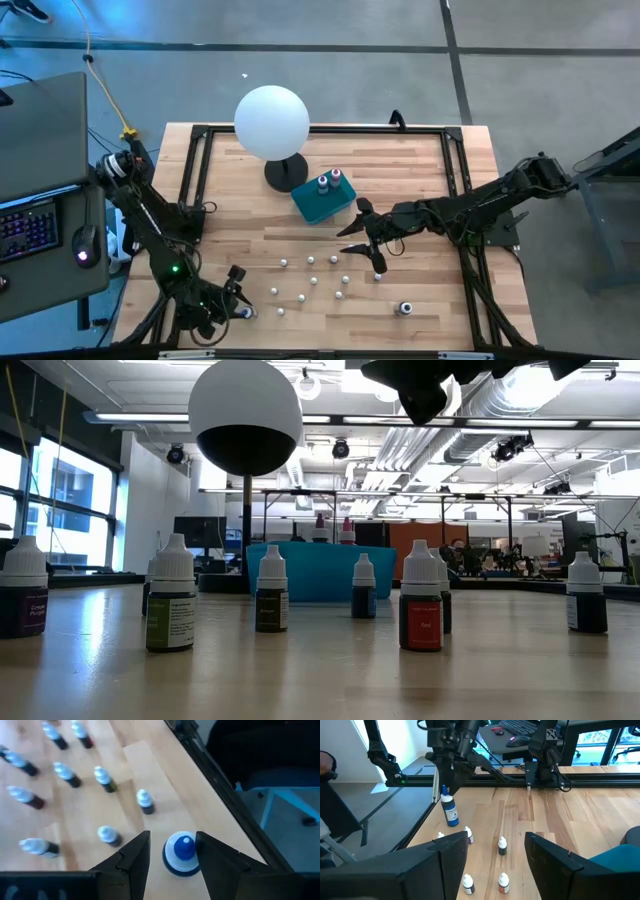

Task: Pick & Place food coloring
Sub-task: Put the large blue food coloring bottle into the bin

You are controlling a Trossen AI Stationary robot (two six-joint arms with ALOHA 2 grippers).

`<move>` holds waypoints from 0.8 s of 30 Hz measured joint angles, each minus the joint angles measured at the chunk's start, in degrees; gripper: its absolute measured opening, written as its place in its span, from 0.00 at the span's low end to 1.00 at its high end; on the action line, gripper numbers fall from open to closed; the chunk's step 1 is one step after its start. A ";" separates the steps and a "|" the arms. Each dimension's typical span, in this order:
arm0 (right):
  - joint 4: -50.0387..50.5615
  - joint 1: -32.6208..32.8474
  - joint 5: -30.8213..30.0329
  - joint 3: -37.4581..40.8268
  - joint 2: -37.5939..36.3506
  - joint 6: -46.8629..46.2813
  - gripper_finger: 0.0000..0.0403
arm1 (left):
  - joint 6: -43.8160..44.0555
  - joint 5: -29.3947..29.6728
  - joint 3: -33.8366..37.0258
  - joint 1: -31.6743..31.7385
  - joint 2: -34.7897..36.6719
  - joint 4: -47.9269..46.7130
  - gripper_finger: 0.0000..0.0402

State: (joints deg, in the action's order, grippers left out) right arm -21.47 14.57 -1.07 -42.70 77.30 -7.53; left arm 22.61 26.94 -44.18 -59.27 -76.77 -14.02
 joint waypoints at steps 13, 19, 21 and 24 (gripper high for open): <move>0.14 0.00 0.03 0.00 0.00 0.00 0.47 | 4.73 -1.23 -0.23 0.00 -1.66 -0.22 0.38; 0.26 0.00 0.03 0.00 0.00 0.02 0.47 | 4.90 -1.37 0.04 -0.03 -2.87 -1.10 0.38; 0.28 0.00 0.03 0.00 0.00 0.02 0.47 | 4.82 -1.57 0.03 0.02 -2.81 -1.04 0.38; 0.34 0.00 0.03 0.00 0.00 0.02 0.47 | 5.04 -1.46 -0.05 0.01 -2.79 -1.63 0.38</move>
State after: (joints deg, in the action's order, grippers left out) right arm -21.13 14.57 -1.04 -42.70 77.30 -7.51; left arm 27.65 25.48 -44.23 -59.25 -79.56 -15.64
